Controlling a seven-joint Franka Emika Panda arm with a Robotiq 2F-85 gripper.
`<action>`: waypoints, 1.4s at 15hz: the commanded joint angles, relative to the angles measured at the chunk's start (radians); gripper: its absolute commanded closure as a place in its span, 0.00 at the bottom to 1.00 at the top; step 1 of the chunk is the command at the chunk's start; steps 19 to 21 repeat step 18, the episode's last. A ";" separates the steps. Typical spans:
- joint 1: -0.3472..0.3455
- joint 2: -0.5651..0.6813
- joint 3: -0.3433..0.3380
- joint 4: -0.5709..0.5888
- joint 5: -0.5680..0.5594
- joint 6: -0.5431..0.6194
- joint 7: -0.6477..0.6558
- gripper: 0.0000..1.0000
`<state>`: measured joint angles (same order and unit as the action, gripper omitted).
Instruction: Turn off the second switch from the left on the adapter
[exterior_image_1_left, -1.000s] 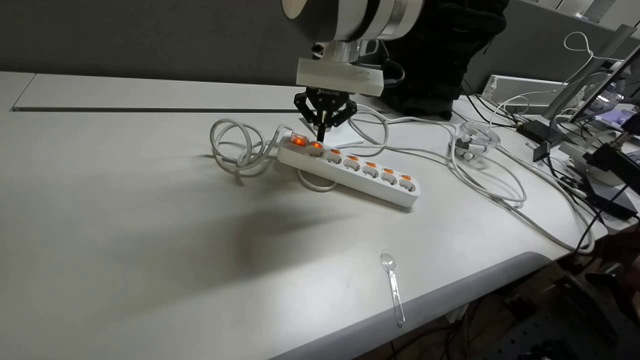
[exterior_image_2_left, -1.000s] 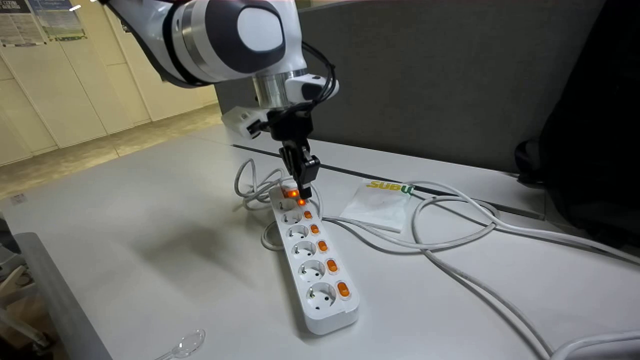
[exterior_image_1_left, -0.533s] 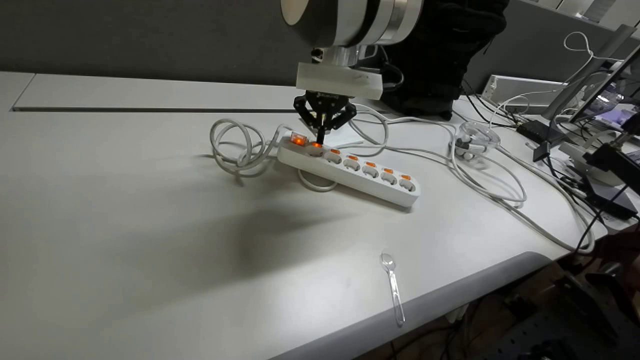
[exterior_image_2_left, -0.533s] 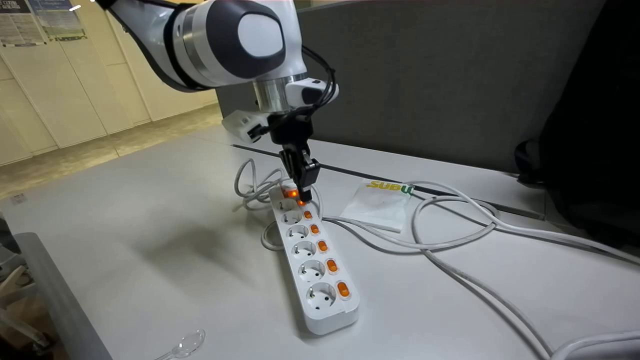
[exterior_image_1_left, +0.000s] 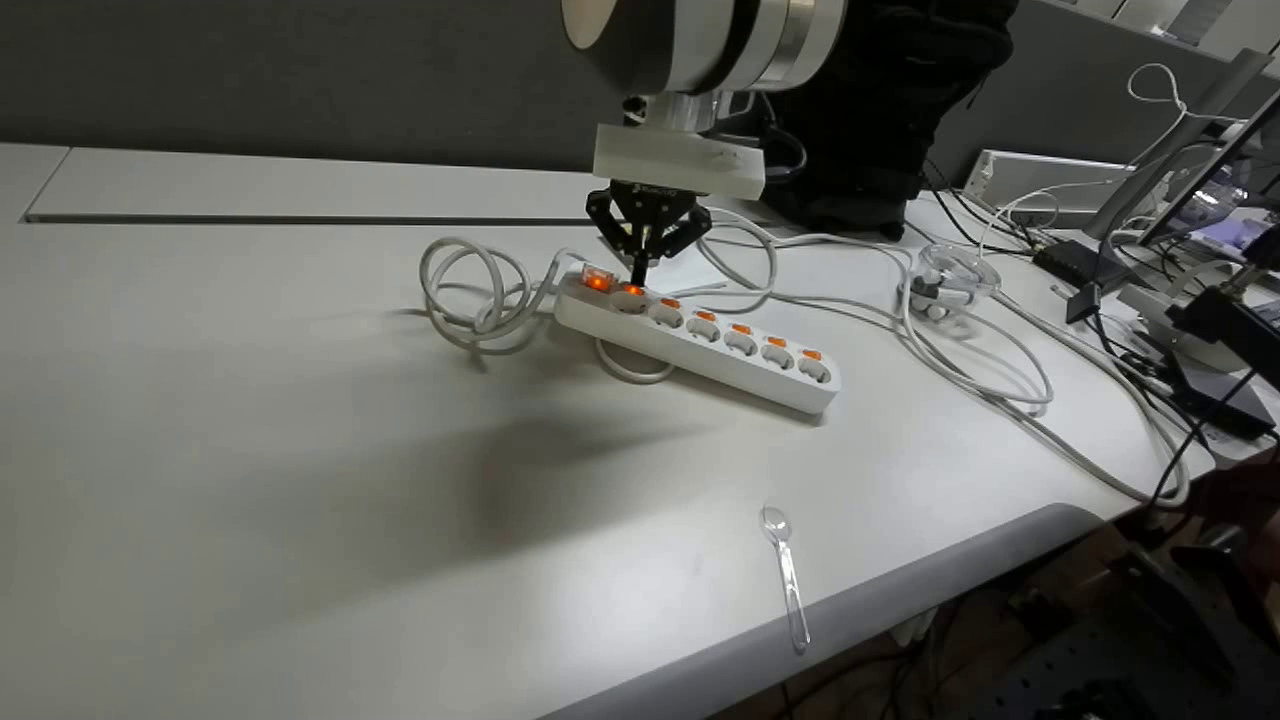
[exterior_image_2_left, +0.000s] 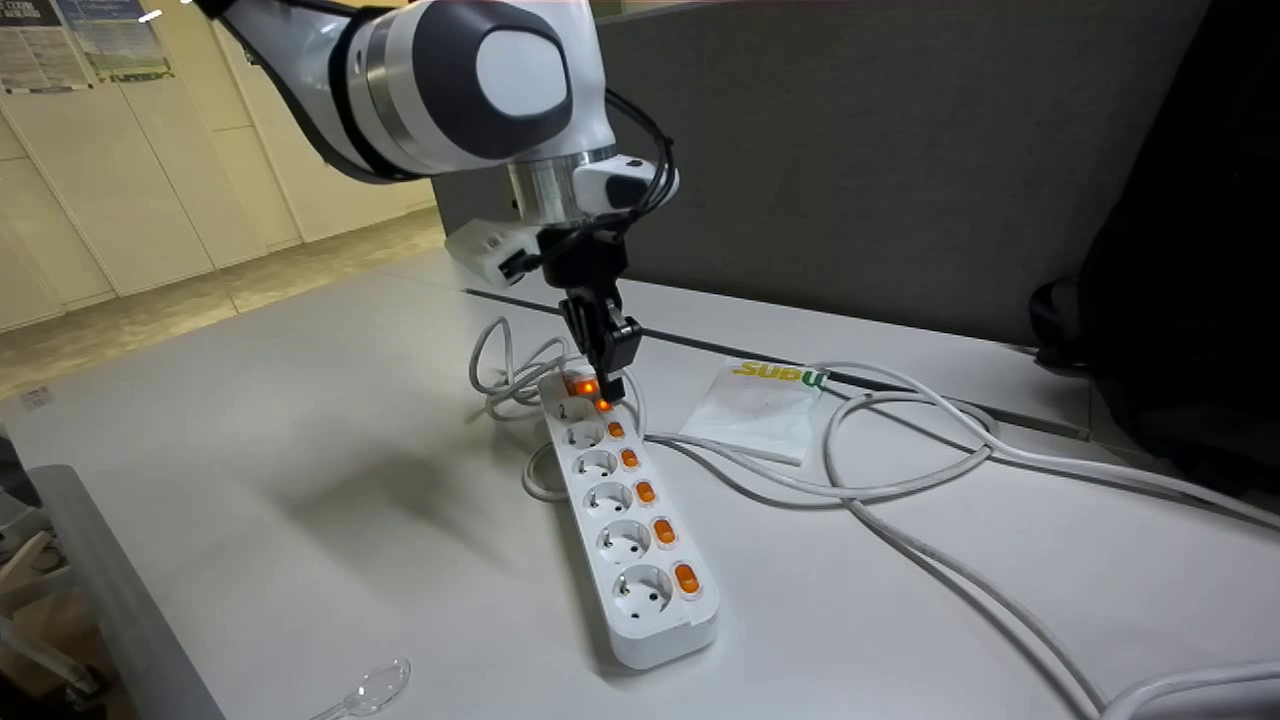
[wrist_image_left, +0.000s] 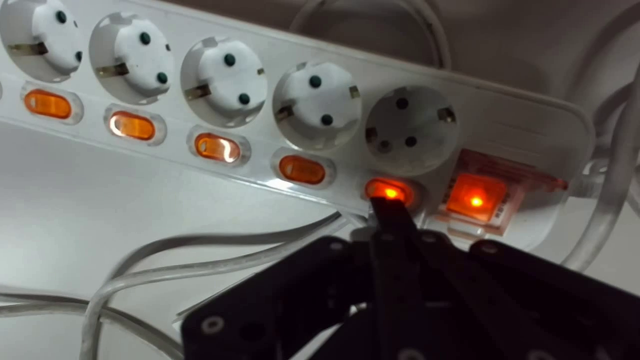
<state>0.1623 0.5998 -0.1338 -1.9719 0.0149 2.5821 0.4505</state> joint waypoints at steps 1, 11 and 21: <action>-0.023 0.002 0.024 0.004 0.025 -0.004 -0.019 1.00; -0.022 0.033 0.039 -0.002 0.047 0.031 -0.018 1.00; -0.028 0.032 0.055 -0.012 0.075 0.018 -0.015 1.00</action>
